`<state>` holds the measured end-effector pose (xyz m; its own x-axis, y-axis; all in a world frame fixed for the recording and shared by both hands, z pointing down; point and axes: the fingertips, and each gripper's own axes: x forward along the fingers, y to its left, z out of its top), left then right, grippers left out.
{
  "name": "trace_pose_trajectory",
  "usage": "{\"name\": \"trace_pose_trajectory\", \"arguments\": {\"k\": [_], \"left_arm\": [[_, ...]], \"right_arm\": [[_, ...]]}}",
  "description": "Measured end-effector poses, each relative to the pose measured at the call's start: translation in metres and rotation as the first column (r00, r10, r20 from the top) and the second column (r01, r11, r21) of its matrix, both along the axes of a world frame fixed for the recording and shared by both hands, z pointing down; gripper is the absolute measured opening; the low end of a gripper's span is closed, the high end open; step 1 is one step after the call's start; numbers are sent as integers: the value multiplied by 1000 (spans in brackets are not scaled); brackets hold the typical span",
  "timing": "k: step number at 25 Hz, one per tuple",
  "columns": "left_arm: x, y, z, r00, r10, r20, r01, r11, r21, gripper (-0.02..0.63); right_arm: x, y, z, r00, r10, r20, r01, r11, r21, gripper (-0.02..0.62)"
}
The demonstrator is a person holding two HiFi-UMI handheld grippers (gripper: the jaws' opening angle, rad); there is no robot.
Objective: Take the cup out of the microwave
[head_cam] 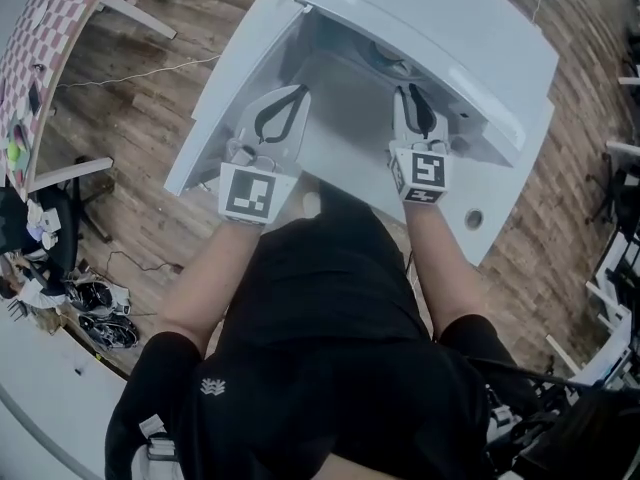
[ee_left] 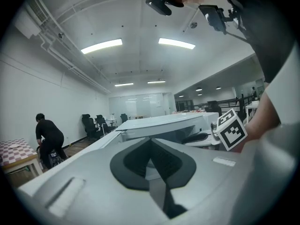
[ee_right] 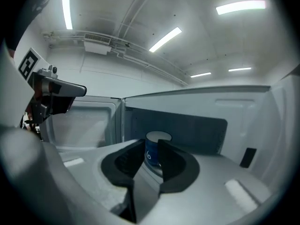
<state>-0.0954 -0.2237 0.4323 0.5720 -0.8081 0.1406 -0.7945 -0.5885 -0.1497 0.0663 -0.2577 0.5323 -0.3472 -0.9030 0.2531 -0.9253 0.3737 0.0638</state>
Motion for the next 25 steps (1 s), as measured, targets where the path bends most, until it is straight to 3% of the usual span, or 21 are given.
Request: {"name": "trace_pose_trajectory", "arguments": {"k": [6,12,17,25], "left_arm": [[-2,-15,15,1000,-4,-7,3,1000,-17,3],[5,-25,32,1000,7,13,-7,999,-44,3],[0,-35,41,1000,-3,-19,1,998,-67,3],[7,-51,50,1000,9,12,-8,997,-80,3]], "right_arm": [[-7,-25,18,1000,10,10,-10,1000,-5,253],[-1,-47,28,999,18,46,-18,1000,-9,359],[-7,-62,38,997,6,72,-5,1000,-18,405],[-7,-86,51,996,-6,89,10,999,-38,414]]}}
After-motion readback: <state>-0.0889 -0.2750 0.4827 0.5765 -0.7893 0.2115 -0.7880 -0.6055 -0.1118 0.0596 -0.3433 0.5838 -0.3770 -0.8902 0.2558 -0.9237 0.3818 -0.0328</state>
